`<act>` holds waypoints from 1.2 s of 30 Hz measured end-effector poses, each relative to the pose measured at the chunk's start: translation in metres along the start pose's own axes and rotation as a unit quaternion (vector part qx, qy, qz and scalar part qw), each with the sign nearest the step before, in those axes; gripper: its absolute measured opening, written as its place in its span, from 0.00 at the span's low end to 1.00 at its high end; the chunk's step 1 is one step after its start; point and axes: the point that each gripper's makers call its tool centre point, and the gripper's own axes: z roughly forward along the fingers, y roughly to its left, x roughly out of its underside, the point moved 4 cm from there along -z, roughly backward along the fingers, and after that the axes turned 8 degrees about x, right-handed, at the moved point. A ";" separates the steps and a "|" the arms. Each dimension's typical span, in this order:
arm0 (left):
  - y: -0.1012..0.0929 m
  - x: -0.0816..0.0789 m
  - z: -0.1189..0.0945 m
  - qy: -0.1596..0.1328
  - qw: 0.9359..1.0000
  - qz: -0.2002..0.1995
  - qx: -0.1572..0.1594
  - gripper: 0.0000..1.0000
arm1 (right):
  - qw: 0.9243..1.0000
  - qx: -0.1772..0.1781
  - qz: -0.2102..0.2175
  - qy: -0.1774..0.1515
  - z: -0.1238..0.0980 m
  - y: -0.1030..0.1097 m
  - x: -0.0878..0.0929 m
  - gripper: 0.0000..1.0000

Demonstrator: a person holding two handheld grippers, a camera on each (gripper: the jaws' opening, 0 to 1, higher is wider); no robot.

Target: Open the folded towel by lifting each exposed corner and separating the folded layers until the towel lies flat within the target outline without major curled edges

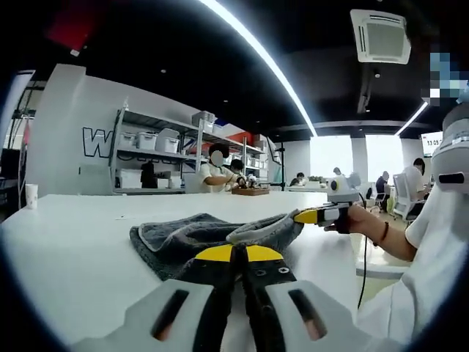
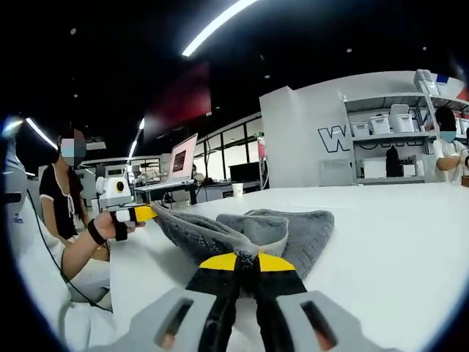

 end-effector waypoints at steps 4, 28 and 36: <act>-0.002 0.002 -0.001 0.000 1.000 -0.005 0.007 0.02 | 1.000 -0.002 0.007 0.001 -0.002 0.001 0.003 0.01; -0.021 0.026 -0.012 0.076 0.996 0.010 0.045 0.03 | 0.997 -0.018 -0.066 0.038 -0.014 0.009 0.019 0.03; -0.027 0.032 -0.016 0.098 0.993 0.022 0.059 0.04 | 0.996 -0.023 -0.070 0.043 -0.016 0.010 0.019 0.04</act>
